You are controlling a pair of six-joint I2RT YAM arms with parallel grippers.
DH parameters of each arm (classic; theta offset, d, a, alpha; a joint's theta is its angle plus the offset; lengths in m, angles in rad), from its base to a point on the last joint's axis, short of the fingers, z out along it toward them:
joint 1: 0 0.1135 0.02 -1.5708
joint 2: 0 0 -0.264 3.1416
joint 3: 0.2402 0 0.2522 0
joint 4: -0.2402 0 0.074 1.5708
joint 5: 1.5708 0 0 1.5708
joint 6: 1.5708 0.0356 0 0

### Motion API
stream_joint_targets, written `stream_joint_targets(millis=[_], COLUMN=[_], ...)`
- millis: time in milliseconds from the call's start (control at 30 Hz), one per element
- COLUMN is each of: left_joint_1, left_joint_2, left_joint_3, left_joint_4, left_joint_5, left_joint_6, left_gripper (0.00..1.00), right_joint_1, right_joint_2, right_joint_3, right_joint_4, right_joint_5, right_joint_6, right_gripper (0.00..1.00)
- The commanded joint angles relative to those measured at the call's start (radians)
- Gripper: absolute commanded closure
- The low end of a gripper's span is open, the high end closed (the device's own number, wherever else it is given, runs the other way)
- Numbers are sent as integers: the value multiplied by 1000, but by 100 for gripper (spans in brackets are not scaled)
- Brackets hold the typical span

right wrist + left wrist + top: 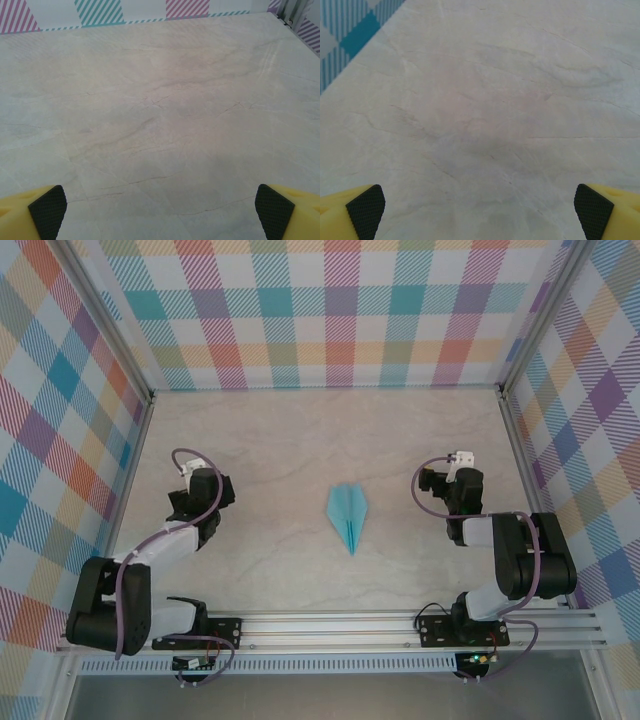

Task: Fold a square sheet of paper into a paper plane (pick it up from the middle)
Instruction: Reset both arms

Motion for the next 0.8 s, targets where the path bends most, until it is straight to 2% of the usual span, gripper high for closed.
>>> stream_joint_targets(millis=[0, 67, 233, 367, 467, 533, 600, 667, 767], left_joint_1=[23, 24, 74, 84, 87, 101, 113, 115, 110], left_joint_2=[38, 50, 114, 284, 284, 285, 288, 287, 284], left_joint_3=[-33, -62, -66, -88, -97, -73, -63, -63, -65], left_joint_4=[212, 311, 443, 658, 667, 624, 609, 606, 602], left_joint_5=[97, 119, 176, 256, 302, 416, 473, 481, 409], left_joint_6=[77, 119, 122, 140, 152, 176, 187, 191, 172], left_gripper=[0, 0, 0, 0, 0, 0, 0, 0, 0], right_joint_1=[7, 7, 7, 7, 7, 6, 7, 6, 7], right_joint_2=[-1, -1, -1, -2, -2, -1, -2, -2, -2], right_joint_3=[-10, -10, -10, -10, -10, -9, -9, -9, -9], right_joint_4=[40, 40, 39, 39, 37, 37, 37, 35, 35], right_joint_5=[7, 7, 5, 6, 4, 3, 3, 2, 1], right_joint_6=[13, 13, 13, 13, 12, 12, 11, 11, 11], right_gripper=[0, 0, 0, 0, 0, 0, 0, 0, 0])
